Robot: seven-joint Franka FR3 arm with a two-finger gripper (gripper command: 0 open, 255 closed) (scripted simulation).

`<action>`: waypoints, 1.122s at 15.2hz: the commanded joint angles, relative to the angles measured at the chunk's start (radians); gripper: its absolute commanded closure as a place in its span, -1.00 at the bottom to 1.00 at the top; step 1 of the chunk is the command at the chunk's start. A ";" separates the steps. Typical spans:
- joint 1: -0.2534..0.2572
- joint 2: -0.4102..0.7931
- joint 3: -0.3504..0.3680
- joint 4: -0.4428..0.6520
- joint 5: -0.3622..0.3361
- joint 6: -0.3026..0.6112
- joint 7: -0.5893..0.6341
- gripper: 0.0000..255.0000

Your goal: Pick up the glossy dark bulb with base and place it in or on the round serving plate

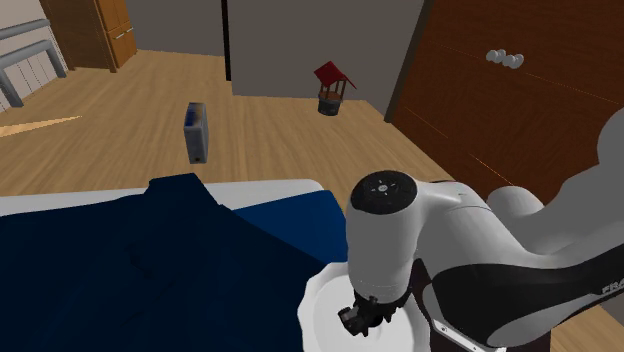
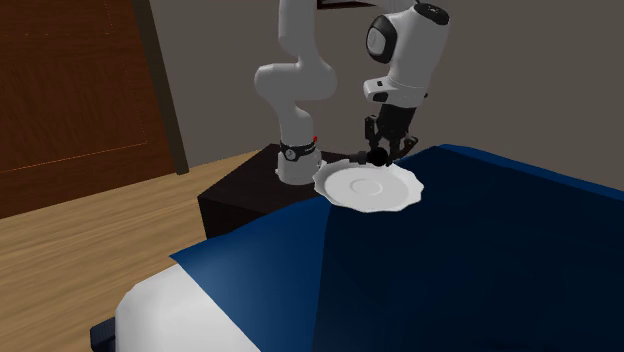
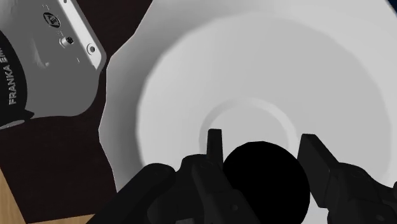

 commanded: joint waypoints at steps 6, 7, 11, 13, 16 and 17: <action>-0.021 0.088 0.054 -0.043 -0.005 0.129 0.020 1.00; -0.026 0.103 0.061 -0.048 -0.008 0.148 0.024 1.00; -0.032 0.123 0.071 -0.054 -0.013 0.172 0.029 1.00; -0.032 0.123 0.071 -0.054 -0.014 0.172 0.029 1.00; -0.032 0.123 0.071 -0.054 -0.014 0.172 0.029 1.00; -0.032 0.123 0.071 -0.054 -0.014 0.172 0.029 -1.00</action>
